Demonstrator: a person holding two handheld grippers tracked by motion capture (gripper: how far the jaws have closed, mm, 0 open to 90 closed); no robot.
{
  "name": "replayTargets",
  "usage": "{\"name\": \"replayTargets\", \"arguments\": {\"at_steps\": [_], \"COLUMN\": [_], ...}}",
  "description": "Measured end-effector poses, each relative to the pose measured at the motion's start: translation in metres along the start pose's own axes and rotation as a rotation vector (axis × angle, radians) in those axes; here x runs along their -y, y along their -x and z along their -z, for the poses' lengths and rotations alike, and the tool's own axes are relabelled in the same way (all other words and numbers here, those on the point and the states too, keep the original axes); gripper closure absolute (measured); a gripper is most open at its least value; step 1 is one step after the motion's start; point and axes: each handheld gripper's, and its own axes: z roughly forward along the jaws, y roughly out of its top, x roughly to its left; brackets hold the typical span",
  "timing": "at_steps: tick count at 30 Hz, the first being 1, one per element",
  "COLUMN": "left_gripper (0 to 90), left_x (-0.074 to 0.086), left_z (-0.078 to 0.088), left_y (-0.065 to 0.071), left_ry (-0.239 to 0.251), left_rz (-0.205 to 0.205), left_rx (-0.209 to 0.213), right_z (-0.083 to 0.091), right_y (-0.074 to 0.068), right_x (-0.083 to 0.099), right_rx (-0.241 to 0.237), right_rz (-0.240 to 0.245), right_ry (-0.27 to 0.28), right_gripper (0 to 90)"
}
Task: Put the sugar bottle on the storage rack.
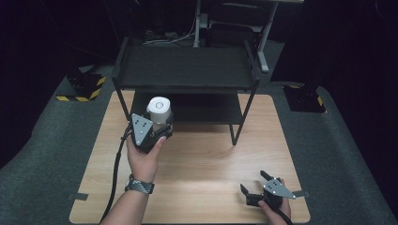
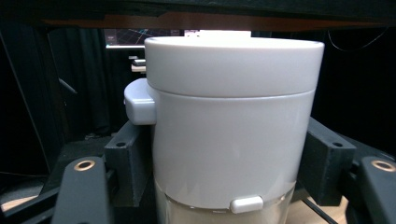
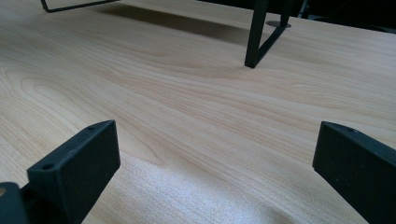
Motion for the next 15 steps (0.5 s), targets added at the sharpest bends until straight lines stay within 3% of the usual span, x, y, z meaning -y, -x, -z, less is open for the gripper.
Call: {"name": "replayTargets", "arguments": {"at_steps": [15], "left_gripper": [29.8], "left_x": [-0.002], "left_z": [-0.041], "left_y": [-0.002], "left_ry": [-0.005], "left_rz": [-0.001], "left_rx": [-0.024], "right_z": [0.001], "right_y": [0.001], "right_x": [0.001], "right_rx": [-0.007], "right_rz": [0.0], "right_ry": [0.005], "right_gripper": [0.3]}}
